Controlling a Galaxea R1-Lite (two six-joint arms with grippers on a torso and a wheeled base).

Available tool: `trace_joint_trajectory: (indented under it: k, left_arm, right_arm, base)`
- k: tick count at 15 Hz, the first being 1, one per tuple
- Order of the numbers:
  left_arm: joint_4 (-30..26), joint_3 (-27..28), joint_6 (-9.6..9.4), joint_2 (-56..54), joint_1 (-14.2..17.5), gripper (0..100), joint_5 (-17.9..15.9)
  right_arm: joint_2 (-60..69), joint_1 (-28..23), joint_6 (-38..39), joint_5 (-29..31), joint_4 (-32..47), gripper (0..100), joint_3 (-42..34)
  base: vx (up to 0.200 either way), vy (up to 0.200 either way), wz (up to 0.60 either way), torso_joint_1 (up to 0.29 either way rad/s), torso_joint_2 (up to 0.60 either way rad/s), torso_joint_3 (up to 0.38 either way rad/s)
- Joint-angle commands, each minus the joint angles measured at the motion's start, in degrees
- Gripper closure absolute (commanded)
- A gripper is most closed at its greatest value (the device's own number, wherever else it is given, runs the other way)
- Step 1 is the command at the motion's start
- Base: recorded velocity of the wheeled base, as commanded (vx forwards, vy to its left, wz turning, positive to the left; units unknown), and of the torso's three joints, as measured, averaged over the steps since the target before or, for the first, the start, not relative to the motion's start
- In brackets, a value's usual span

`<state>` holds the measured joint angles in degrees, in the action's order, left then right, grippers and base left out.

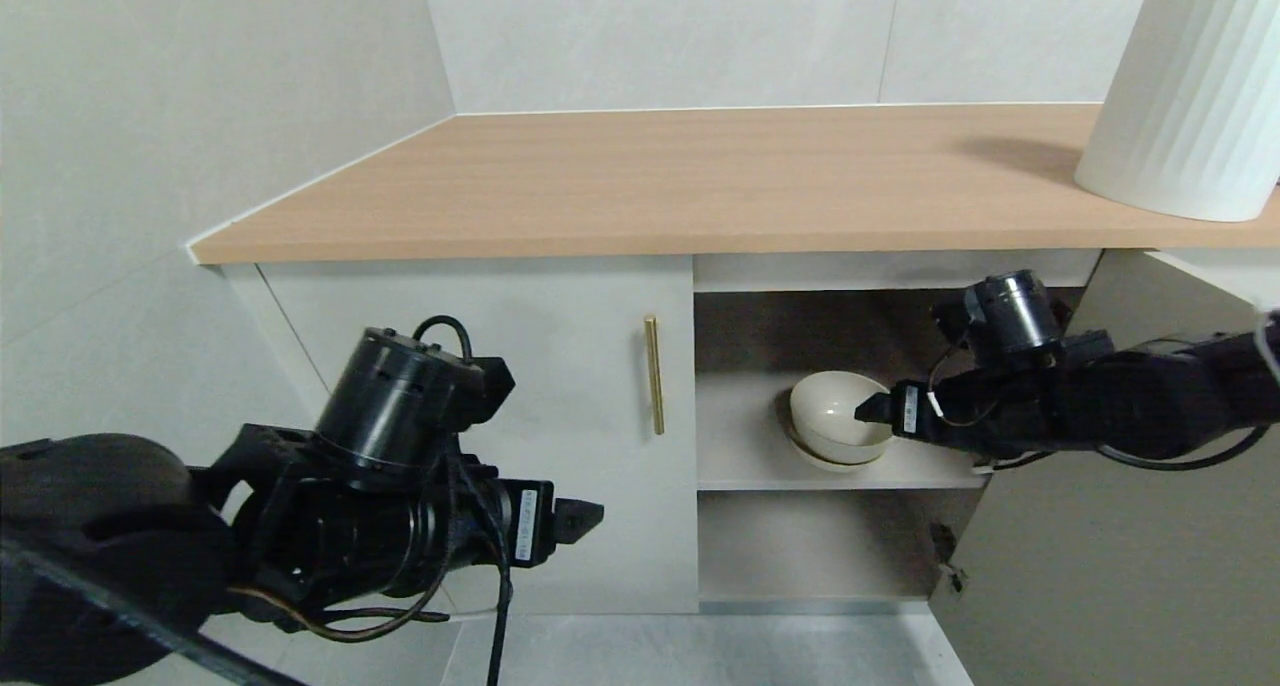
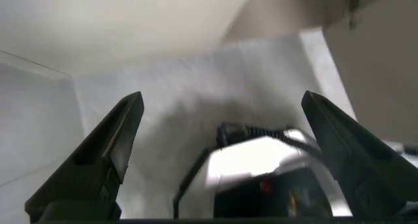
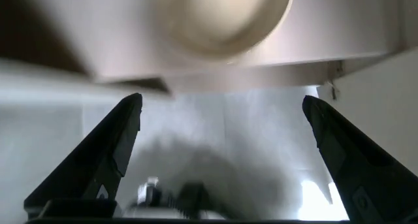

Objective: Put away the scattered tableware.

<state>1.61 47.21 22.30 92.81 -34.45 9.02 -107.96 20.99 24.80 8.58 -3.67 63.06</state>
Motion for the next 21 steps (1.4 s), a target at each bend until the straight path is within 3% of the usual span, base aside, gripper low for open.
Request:
trace_joint_trajectory:
  k: [1,2,4,5,7,10,15,21]
  left_arm:
    - [-0.91,-0.63,-0.50,-7.55,1.14,0,1.35]
    - [-1.52,-1.34,-0.59,-9.57,1.14,0,1.53]
    - [-1.87,-2.92,-3.14,-12.39,1.14,0,1.53]
    - [-1.78,-4.06,-3.40,-13.35,1.58,0,1.53]
    - [-1.78,-5.38,-3.40,-14.67,3.25,0,1.53]
    - [-1.87,-5.73,-3.31,-14.94,3.25,0,1.53]
    - [-1.61,-6.35,-3.31,-13.35,3.25,0,1.26]
    - [-1.61,-6.35,-3.31,-12.74,2.90,0,1.09]
  right_arm:
    - [13.83,1.68,-1.33,-1.55,7.80,0,-1.54]
    - [16.38,2.12,-1.33,-2.61,10.96,0,-1.63]
    - [19.72,2.47,-1.42,-4.89,15.45,0,-3.56]
    - [21.39,2.65,-1.42,-4.80,15.53,0,-5.85]
    - [24.46,3.88,-2.03,-4.89,15.27,0,-10.50]
    - [26.22,6.17,-2.21,-4.63,15.10,0,-14.19]
    - [26.49,7.04,-2.21,-4.54,15.10,0,-15.34]
    - [25.69,7.13,-2.30,-4.54,15.10,0,-15.60]
  base:
    - [0.000,0.000,0.00,0.000,0.00,0.000]
    - [0.000,0.000,0.00,0.000,0.00,0.000]
    - [0.000,0.000,0.00,0.000,0.00,0.000]
    - [0.000,0.000,0.00,0.000,0.00,0.000]
    - [0.000,0.000,0.00,0.000,0.00,0.000]
    - [0.000,0.000,0.00,0.000,0.00,0.000]
    - [0.000,0.000,0.00,0.000,0.00,0.000]
    - [-0.200,0.000,0.00,0.004,0.00,0.002]
